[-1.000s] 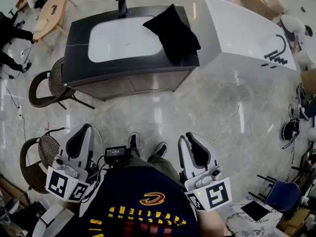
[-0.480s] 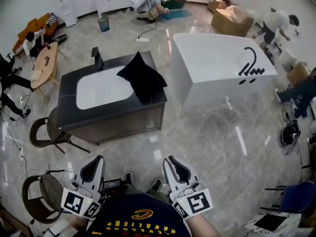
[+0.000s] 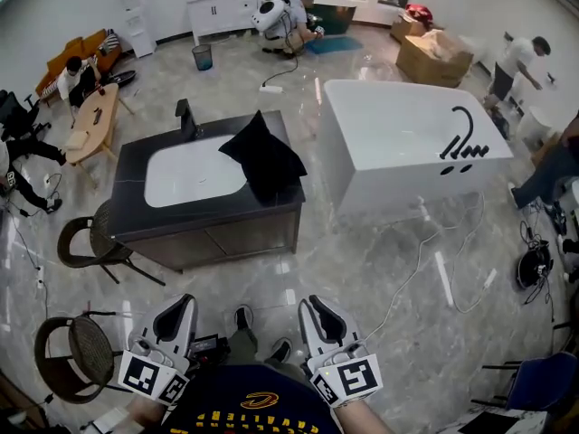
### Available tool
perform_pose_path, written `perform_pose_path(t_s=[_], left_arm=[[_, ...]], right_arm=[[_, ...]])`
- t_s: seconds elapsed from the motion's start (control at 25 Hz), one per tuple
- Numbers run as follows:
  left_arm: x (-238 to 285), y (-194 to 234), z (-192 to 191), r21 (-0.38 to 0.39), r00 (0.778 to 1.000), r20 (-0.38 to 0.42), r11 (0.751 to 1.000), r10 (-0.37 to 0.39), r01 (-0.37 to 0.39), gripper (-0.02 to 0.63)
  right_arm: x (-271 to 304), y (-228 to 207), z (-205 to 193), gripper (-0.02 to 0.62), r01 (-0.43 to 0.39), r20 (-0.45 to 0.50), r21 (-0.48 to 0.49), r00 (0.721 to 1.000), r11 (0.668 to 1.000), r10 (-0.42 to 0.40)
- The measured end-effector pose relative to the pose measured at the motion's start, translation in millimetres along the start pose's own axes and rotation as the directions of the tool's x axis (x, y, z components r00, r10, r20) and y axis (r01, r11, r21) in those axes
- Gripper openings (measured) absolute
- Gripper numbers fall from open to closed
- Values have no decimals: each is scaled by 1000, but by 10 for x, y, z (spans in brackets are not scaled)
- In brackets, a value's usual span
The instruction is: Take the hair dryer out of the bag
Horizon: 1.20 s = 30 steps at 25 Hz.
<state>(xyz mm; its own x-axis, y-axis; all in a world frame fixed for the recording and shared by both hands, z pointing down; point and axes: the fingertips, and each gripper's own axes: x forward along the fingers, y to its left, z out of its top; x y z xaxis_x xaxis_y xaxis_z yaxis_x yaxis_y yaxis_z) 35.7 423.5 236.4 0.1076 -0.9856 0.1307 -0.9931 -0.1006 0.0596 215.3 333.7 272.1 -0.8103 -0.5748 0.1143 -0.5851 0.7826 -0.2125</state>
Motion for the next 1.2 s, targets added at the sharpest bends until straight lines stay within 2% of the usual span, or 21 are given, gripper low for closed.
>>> perform_pose_path(t_s=[0.16,0.32,0.72,0.92,1.2], left_arm=[[122,35,-5,-7,1000,-3,1000,5,-5,11],[299,72,-12,-1,1000,-1,1000,-15,15,11],[1058,342,-13,-45,993,2,992,-119,119,11],[1556,558,-5,-48,980,1,978,-201,201,11],[2097,830,50,-29,949,0,949,-314,314,11]], right_arm=[[74,-136,-129,63,48,-59,11,997,999,-48],[153,-225,-131,63,68,-61,13,996,998,-67],[598,-558,-52,63,143,-64,21,988,990,-141],[941,-733,-20,63,200,-58,15,978,980,-199],[1364,-869,64,63,286,-57,15,957,958,-284]])
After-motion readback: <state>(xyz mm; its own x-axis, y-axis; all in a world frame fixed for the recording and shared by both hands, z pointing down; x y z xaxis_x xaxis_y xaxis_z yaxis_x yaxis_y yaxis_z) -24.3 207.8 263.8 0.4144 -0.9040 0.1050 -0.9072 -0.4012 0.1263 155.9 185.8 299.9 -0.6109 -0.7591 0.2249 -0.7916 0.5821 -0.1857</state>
